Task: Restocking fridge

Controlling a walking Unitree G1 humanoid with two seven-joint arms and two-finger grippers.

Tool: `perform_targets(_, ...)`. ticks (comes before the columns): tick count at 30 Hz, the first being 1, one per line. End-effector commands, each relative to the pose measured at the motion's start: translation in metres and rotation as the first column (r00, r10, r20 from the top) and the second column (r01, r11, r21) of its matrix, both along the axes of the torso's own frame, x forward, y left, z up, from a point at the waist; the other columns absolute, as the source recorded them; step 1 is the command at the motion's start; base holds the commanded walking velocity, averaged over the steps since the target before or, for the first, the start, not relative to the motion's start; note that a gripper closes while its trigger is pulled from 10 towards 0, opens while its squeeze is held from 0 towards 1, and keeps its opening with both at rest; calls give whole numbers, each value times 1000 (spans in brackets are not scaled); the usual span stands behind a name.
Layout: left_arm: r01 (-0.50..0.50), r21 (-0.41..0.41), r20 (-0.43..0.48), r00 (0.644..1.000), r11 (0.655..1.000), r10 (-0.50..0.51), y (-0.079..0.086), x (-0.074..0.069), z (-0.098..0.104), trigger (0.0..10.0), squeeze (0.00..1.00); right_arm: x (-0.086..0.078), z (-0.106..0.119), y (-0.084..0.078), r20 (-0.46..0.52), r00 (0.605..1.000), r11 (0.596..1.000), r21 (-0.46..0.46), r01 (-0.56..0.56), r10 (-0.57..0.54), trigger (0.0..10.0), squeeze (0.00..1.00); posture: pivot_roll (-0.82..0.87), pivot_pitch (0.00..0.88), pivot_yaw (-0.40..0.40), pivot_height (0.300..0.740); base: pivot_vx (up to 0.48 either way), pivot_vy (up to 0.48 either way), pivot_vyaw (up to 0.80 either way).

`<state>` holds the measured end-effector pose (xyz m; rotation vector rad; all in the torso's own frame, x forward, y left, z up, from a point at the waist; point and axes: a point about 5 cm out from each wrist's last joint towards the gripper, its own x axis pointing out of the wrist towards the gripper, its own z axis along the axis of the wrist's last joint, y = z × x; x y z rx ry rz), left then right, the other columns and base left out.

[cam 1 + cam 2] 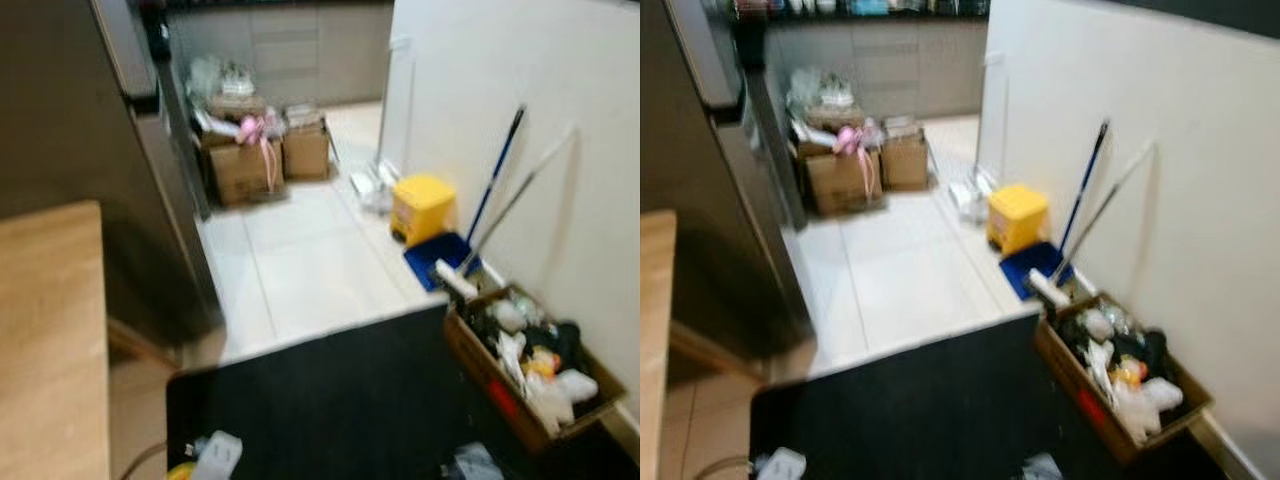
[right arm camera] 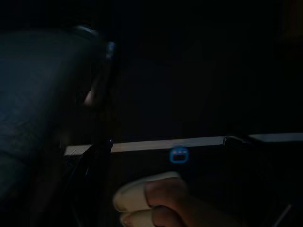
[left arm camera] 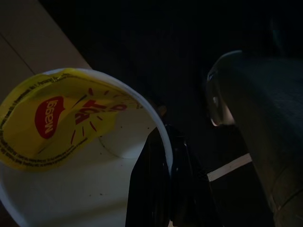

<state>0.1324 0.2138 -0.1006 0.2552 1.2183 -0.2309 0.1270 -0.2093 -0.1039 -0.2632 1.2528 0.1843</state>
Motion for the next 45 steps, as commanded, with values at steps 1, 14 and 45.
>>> perform_targets(1,13,-53,-30,999,998,-15,-16,-5,-4,10000,0,2,0,3,2,1000,1000,7,2,-2,10000,0,22,0,-68,740,341,0,0)
perform_targets(14,13,-62,-30,999,998,-15,-16,-5,-4,10000,0,2,0,4,4,1000,1000,8,3,-3,10000,0,22,0,-67,740,346,0,0)
perform_targets(45,-1,-70,-40,999,998,-2,-16,-7,-5,10000,0,1,0,4,1,1000,1000,12,6,-6,10000,0,22,0,-66,740,306,0,0)
